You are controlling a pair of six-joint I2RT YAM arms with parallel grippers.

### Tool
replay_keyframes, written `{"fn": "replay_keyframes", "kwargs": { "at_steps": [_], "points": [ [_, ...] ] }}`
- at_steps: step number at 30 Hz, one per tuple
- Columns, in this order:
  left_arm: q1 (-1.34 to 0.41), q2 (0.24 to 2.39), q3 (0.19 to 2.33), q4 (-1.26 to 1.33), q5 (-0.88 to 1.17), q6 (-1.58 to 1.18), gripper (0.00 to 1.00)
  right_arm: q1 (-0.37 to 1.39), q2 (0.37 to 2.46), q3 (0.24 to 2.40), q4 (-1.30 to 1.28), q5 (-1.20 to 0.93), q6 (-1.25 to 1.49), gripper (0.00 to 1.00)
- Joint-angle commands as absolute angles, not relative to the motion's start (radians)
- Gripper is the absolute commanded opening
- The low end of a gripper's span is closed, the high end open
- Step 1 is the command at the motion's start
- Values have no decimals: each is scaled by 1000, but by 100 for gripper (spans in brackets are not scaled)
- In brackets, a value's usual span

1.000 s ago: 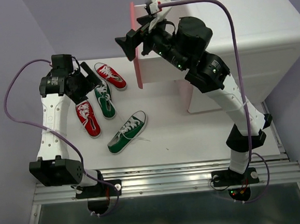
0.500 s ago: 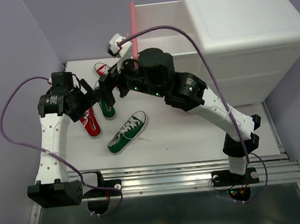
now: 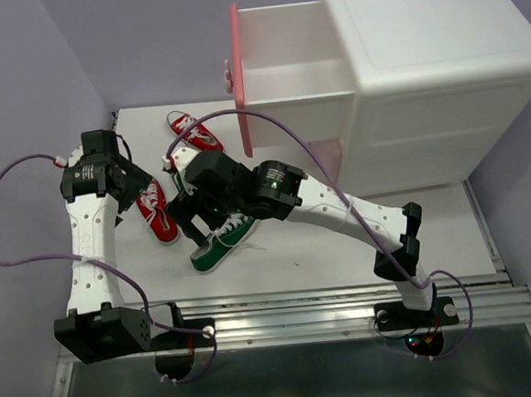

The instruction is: Place and organize the shoes in the shoe cabinet

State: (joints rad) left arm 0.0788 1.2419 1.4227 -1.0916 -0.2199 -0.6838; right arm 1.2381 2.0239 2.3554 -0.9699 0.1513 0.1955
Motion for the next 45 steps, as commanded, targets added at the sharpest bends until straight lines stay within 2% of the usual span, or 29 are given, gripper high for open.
{"fn": "replay_keyframes", "kwargs": {
  "at_steps": [1, 4, 7, 11, 20, 29, 34, 40, 45],
  "points": [
    [179, 1207, 1401, -1120, -308, -762, 99, 1239, 2013, 2315, -1045, 201, 385, 100],
    [192, 1203, 1404, -1077, -273, -773, 99, 1239, 2062, 2335, -1085, 332, 446, 100],
    [192, 1192, 1396, -1045, -264, -767, 99, 1239, 2132, 2385, -1094, 368, 494, 100],
    [193, 1193, 1401, -1014, -230, -742, 98, 1239, 2236, 2483, -1204, 402, 737, 100],
    [193, 1125, 1338, -953, -176, -730, 97, 1239, 2325, 2428, -1259, 502, 974, 100],
    [193, 1075, 1281, -920, -121, -700, 94, 1197, 2398, 2402, -1207, 411, 1178, 100],
    [193, 1058, 1264, -914, -100, -677, 93, 1163, 2439, 2385, -1192, 443, 1233, 100],
    [192, 1043, 1226, -894, -45, -661, 90, 1128, 2467, 2442, -1089, 495, 1163, 100],
    [193, 1043, 1218, -888, -37, -641, 88, 1118, 2451, 2389, -1078, 477, 1199, 97]
  ]
}}
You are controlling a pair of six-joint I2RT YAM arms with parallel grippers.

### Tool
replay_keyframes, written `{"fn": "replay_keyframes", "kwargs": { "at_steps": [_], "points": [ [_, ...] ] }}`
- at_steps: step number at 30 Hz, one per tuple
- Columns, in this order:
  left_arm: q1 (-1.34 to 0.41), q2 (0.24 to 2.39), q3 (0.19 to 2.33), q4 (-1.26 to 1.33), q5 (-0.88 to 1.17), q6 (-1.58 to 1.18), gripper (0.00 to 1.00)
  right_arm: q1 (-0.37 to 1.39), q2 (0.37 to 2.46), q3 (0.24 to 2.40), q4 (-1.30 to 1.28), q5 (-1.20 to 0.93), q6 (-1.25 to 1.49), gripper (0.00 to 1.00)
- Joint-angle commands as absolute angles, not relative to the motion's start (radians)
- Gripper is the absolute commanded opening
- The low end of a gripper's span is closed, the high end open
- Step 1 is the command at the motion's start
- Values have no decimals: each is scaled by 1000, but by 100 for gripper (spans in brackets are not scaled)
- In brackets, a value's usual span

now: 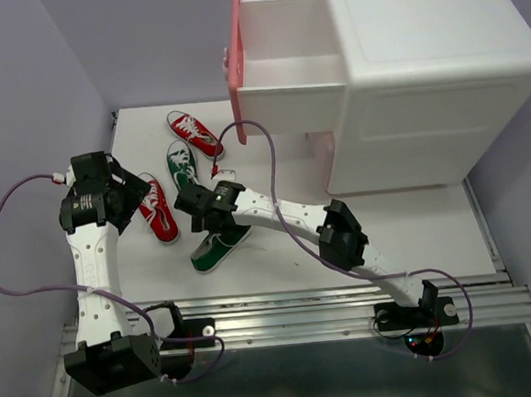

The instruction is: Place and organize the shoes in the shoe cabinet

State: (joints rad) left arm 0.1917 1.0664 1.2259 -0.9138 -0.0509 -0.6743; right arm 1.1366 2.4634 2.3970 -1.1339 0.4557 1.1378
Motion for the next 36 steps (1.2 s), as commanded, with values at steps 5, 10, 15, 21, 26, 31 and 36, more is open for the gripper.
{"fn": "replay_keyframes", "kwargs": {
  "at_steps": [5, 10, 15, 21, 26, 31, 36],
  "points": [
    [193, 1042, 1218, -879, -51, -621, 85, 1118, 2465, 2382, -1098, 446, 1213, 84],
    [193, 1043, 1215, -867, -58, -615, 84, 1132, 2435, 2346, -1140, 483, 1169, 68],
    [192, 1052, 1218, -861, -55, -621, 82, 1153, 2384, 2280, -1102, 502, 1103, 19],
    [192, 1058, 1229, -861, -71, -630, 82, 1189, 2207, 2197, -857, 512, 766, 1],
    [193, 1066, 1242, -864, -60, -644, 82, 1200, 1988, 2082, -554, 301, 399, 1],
    [193, 1088, 1281, -867, -63, -656, 82, 1200, 1887, 2190, -506, 250, 79, 3],
    [193, 1098, 1289, -847, -12, -699, 82, 1177, 1910, 2409, -346, 326, -140, 4]
  ]
}}
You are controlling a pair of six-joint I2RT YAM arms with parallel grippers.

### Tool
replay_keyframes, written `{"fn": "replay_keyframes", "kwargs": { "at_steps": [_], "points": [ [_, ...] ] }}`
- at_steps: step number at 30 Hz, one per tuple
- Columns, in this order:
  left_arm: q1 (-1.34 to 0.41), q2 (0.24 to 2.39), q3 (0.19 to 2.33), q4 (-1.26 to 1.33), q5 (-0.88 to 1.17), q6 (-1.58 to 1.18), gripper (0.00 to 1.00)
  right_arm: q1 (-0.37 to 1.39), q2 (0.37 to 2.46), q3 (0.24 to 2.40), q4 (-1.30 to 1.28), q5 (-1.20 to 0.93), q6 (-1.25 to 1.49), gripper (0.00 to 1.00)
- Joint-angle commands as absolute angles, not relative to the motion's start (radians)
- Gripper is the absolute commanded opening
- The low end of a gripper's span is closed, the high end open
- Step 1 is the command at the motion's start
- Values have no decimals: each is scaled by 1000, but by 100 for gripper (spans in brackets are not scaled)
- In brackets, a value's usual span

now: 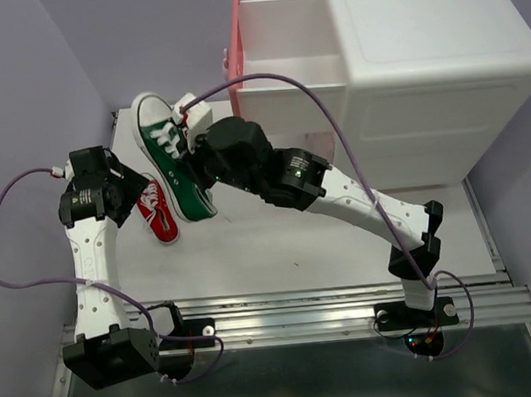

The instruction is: Place and organize the shoes in the shoe cabinet

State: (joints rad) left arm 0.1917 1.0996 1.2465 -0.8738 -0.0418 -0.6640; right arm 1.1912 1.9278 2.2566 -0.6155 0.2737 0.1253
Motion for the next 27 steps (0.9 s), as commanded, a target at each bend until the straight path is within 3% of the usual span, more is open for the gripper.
{"fn": "replay_keyframes", "kwargs": {
  "at_steps": [1, 6, 9, 12, 18, 24, 27],
  "points": [
    [193, 1098, 1290, -844, -6, -703, 82, 1177, 1922, 2434, -239, 345, -173, 1],
    [193, 1112, 1316, -811, 55, -693, 82, 1115, 2034, 2543, 148, 385, -409, 1],
    [193, 1126, 1367, -782, 89, -672, 82, 1007, 2098, 2664, 357, 374, -385, 0],
    [193, 1144, 1397, -770, 106, -657, 82, 909, 2085, 2623, 497, 318, -344, 0],
    [193, 1146, 1364, -739, 178, -681, 82, 812, 2115, 2669, 572, 258, -299, 1],
    [192, 1123, 1325, -709, 204, -696, 82, 732, 2045, 2591, 462, 276, -402, 1],
    [193, 1123, 1330, -715, 207, -677, 82, 690, 1967, 2442, 382, 253, -474, 1]
  ]
}}
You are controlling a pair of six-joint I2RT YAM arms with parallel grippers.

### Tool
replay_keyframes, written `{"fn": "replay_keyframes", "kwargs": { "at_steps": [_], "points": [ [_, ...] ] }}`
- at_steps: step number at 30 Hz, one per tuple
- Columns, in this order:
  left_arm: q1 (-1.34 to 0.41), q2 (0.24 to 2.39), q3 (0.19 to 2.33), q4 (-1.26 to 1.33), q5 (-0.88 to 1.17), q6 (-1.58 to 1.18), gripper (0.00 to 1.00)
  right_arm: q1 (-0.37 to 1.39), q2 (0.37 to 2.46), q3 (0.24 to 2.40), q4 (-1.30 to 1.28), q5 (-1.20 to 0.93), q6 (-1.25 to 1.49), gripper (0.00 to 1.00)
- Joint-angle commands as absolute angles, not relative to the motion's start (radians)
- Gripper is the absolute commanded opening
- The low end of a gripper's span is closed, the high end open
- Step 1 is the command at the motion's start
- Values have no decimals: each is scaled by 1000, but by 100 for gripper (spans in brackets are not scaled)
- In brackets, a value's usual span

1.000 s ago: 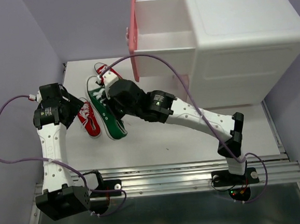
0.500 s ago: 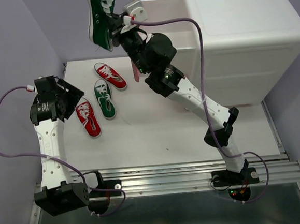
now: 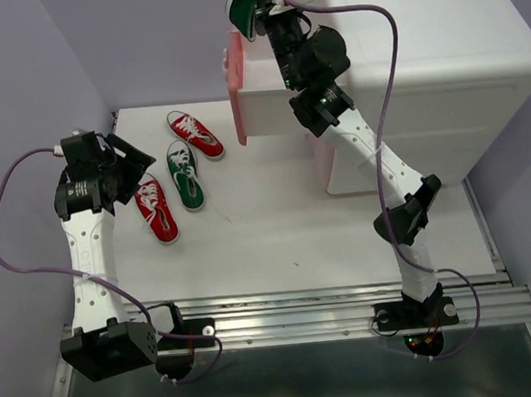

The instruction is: Place and organize the shoes in the shoe cabinet

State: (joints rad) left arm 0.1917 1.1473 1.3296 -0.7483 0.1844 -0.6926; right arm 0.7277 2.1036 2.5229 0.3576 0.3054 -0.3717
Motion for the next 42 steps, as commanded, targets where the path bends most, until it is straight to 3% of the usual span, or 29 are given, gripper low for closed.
{"fn": "replay_keyframes", "kwargs": {
  "at_steps": [1, 16, 42],
  "points": [
    [192, 1121, 1325, -716, 209, -672, 82, 681, 1929, 2421, 308, 250, -483, 0],
    [192, 1121, 1284, -726, 227, -614, 82, 589, 1776, 2387, -355, 74, -571, 5],
    [192, 1097, 1239, -735, 245, -575, 82, 589, 1704, 2342, -784, 55, -693, 11]
  ]
}}
